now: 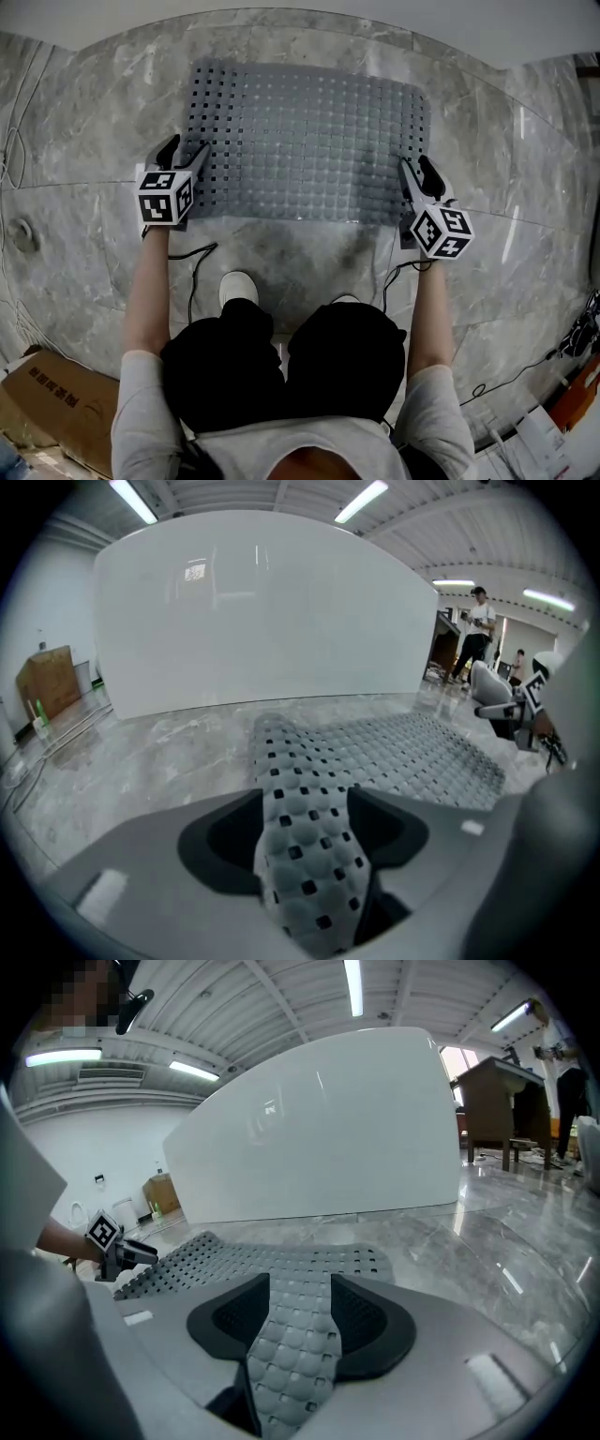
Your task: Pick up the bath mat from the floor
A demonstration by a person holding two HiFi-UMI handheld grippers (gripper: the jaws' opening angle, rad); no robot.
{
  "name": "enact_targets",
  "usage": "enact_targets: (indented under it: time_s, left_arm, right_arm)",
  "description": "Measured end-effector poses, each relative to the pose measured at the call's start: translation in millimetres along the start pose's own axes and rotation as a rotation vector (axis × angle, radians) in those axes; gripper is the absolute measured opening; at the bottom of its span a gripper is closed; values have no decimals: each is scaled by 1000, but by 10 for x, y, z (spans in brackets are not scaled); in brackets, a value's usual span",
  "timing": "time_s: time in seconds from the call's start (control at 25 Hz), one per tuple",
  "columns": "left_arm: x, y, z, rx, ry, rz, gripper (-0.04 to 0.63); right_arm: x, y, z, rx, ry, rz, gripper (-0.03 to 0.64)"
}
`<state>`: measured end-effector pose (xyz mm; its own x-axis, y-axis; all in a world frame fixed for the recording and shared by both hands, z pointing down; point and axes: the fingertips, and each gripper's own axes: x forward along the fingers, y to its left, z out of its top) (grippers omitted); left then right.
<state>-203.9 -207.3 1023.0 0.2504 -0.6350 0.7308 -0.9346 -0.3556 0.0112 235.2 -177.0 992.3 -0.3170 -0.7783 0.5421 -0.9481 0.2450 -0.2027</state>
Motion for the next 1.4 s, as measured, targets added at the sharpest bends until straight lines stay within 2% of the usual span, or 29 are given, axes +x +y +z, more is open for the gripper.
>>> enact_targets:
  time_s: [0.24,0.4,0.76,0.96,1.16,1.4]
  left_arm:
    - [99,102,-106,-57,38,3,298]
    - [158,120,-221,-42,80,1,298]
    - [223,157,-282,-92,85,-11,324]
    - [253,114,-293,-94,92,-26,324]
    - [307,45,-344,-46,113,-19,334]
    - [332,51,-352,-70,116,-26,334]
  right_arm:
    - [16,-130,-145,9,28,-24,209]
    - [45,-201,-211,19,41,-41,210]
    - [114,-451,-481,55,115,-113,235]
    - [152,-595,-665,57,162,-163,258]
    - [189,-706,-786,72,197,-186,284]
    - [283,-746,-846,73,226,-185,302]
